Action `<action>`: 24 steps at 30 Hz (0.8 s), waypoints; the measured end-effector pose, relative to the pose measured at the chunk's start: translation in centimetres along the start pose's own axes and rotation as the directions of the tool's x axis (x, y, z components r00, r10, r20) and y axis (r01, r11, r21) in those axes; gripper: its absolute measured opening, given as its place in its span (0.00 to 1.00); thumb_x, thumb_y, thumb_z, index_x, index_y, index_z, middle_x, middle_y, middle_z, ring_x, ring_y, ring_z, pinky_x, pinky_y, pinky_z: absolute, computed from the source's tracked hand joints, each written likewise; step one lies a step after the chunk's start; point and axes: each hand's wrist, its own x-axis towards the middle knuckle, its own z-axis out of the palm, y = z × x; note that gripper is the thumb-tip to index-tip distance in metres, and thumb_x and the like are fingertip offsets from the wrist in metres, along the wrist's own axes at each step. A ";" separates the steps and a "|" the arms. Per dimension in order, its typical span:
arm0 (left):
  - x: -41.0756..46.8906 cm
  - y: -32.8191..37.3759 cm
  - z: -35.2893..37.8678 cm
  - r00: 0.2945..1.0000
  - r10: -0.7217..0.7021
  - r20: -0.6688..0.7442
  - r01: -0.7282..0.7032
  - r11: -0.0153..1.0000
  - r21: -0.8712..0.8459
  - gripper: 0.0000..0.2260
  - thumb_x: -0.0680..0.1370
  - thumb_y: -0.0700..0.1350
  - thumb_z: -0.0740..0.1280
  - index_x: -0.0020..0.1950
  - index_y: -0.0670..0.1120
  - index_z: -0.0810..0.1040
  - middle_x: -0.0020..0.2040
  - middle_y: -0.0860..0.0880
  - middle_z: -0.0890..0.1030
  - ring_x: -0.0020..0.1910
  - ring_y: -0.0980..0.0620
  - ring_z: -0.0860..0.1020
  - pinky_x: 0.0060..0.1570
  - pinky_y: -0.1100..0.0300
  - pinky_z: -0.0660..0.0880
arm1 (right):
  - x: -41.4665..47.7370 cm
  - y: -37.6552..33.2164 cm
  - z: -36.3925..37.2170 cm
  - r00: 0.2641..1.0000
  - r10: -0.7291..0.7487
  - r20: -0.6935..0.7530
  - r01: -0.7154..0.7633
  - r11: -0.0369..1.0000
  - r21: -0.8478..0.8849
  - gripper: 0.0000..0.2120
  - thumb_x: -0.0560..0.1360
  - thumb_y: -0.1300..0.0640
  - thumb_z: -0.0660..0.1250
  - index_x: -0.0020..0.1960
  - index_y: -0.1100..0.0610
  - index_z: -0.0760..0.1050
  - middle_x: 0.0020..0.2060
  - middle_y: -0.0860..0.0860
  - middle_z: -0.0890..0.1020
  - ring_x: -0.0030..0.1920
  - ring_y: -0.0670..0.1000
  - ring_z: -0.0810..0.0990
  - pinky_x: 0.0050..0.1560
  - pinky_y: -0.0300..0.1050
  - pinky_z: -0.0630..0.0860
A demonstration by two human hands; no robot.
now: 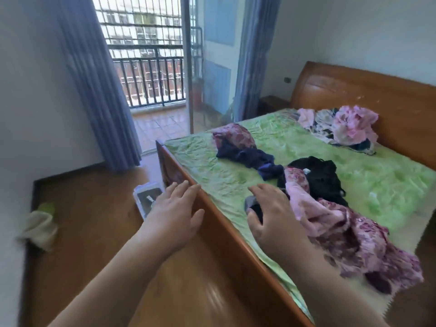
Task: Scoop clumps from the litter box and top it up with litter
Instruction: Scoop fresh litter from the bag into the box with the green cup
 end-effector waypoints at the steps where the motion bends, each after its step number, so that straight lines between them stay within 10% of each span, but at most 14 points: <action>1: 0.2 -3.2 -0.9 0.999 -0.035 -0.003 0.035 0.999 0.016 0.28 0.81 0.58 0.57 0.80 0.55 0.54 0.81 0.49 0.55 0.80 0.47 0.51 0.78 0.50 0.50 | 1.6 -2.3 1.8 1.000 -0.026 0.009 0.026 1.000 0.013 0.26 0.77 0.52 0.63 0.74 0.55 0.69 0.73 0.54 0.70 0.75 0.53 0.61 0.76 0.43 0.50; 24: 14.3 -39.4 -5.9 0.819 -0.572 -0.027 0.573 0.817 0.068 0.29 0.81 0.60 0.55 0.80 0.57 0.51 0.81 0.50 0.53 0.80 0.48 0.49 0.78 0.48 0.50 | 34.3 -22.3 29.0 0.837 -0.401 0.372 0.354 0.916 0.189 0.28 0.80 0.48 0.61 0.78 0.44 0.59 0.78 0.44 0.61 0.78 0.46 0.50 0.75 0.39 0.47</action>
